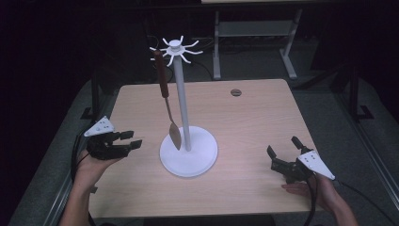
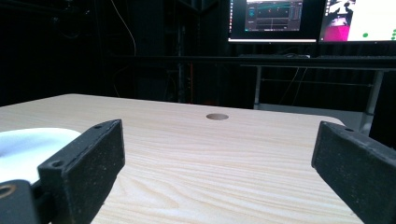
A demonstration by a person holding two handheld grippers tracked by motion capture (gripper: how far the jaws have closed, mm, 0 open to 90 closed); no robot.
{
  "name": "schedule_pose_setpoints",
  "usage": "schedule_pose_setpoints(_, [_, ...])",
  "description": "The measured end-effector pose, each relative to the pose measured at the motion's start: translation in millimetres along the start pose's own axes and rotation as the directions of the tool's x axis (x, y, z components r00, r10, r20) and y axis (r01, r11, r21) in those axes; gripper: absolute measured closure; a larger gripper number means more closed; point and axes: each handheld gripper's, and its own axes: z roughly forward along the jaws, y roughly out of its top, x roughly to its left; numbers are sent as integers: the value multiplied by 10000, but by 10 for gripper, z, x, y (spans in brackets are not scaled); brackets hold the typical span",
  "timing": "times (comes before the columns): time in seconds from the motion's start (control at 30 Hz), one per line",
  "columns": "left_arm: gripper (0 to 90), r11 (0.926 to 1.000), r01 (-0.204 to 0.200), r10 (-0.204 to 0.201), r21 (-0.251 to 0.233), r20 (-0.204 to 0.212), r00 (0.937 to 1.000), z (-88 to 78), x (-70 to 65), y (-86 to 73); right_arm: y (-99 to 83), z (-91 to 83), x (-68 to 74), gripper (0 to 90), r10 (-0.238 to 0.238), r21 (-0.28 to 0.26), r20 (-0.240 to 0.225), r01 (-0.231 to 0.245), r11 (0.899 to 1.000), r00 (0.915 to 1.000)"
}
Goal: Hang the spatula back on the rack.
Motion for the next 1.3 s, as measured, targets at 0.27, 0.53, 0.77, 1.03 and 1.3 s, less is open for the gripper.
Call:
schedule_pose_setpoints(0.27, [439, 9983, 419, -398, 408, -500, 9980, 60, 32, -347, -1, 2, 2, 20, -67, -22, 37, 67, 10000, 10000])
schedule_pose_setpoints(0.53, [393, 9902, 699, -567, 1211, -1090, 9924, 156, 64, -643, -1, 2, 3, 20, -74, -25, 37, 74, 10000, 10000])
schedule_pose_setpoints(0.77, [283, 9776, 821, -501, 1940, -1644, 9851, 272, 97, -772, -1, 2, 4, 20, -88, -23, 80, 89, 10000, 9999])
schedule_pose_setpoints(1.03, [195, 9743, 1051, -669, 1994, -1893, 9796, 317, 133, -831, 0, 2, 5, 20, -66, -20, 81, 66, 10000, 9999])
schedule_pose_setpoints(1.3, [195, 9743, 974, -598, 2029, -1838, 9811, 339, 123, -830, 0, 2, 4, 20, -55, -24, 75, 55, 10000, 10000])
